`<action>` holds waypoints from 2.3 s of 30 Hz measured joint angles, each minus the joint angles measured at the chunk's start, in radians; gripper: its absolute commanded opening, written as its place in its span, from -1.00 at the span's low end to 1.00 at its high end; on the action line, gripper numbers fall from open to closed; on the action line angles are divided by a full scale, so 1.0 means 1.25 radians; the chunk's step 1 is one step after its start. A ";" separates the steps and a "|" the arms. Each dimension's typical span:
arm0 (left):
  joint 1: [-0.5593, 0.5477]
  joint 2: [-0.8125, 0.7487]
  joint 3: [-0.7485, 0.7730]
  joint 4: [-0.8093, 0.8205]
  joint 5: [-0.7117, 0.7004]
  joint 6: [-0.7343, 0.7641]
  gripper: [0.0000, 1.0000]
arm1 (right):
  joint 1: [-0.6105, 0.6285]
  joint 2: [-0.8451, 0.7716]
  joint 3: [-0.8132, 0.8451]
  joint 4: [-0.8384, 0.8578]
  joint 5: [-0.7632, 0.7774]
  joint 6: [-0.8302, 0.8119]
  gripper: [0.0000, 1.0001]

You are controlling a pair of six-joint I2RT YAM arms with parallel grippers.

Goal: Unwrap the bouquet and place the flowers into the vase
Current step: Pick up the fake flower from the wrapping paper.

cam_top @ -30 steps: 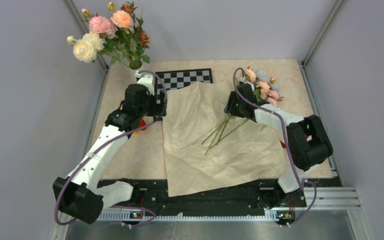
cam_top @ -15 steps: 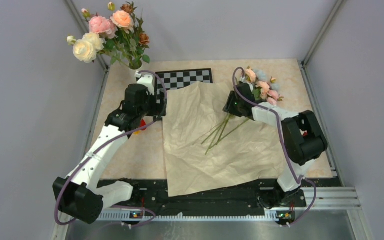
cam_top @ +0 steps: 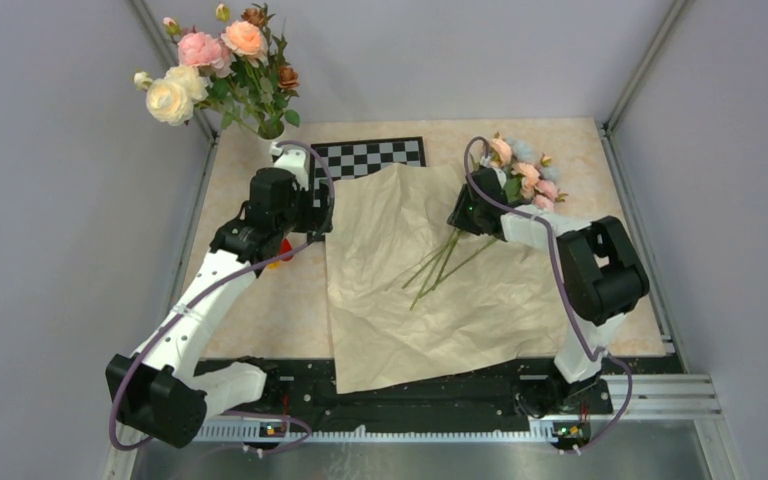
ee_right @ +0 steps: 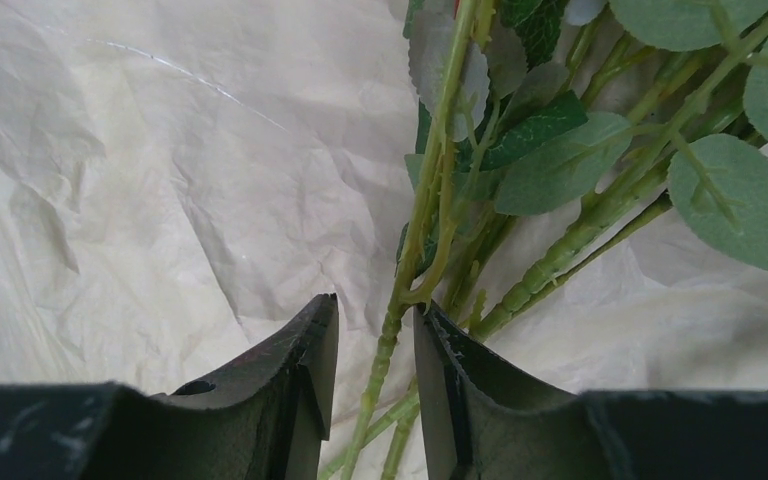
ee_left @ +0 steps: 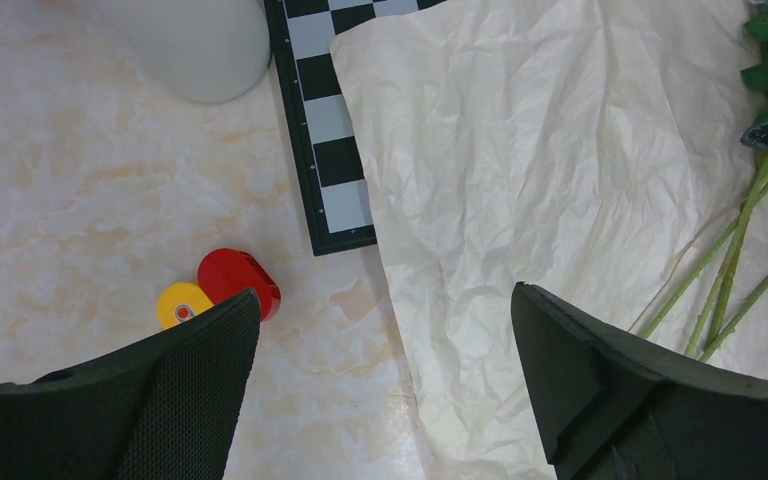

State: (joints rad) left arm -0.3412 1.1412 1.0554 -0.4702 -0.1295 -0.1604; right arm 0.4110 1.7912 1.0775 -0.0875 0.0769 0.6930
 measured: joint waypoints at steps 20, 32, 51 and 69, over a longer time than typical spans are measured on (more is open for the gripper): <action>0.000 0.000 0.000 0.000 -0.002 0.002 0.97 | -0.001 0.008 -0.022 0.036 -0.027 0.053 -0.87; 0.000 0.000 0.000 0.000 -0.002 0.002 0.97 | -0.001 -0.093 -0.072 0.084 -0.036 0.099 -1.00; 0.000 -0.086 -0.046 0.055 0.111 0.013 0.97 | -0.001 -0.362 -0.240 0.284 -0.107 -0.032 -1.00; -0.101 -0.128 -0.068 0.528 0.511 -0.383 0.97 | 0.164 -0.401 -0.099 0.381 -0.561 -0.062 -1.00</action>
State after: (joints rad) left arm -0.4679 0.9817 0.9699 0.1898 0.5095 -0.6395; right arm 0.6155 1.2896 0.9535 0.3889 -0.6247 0.6151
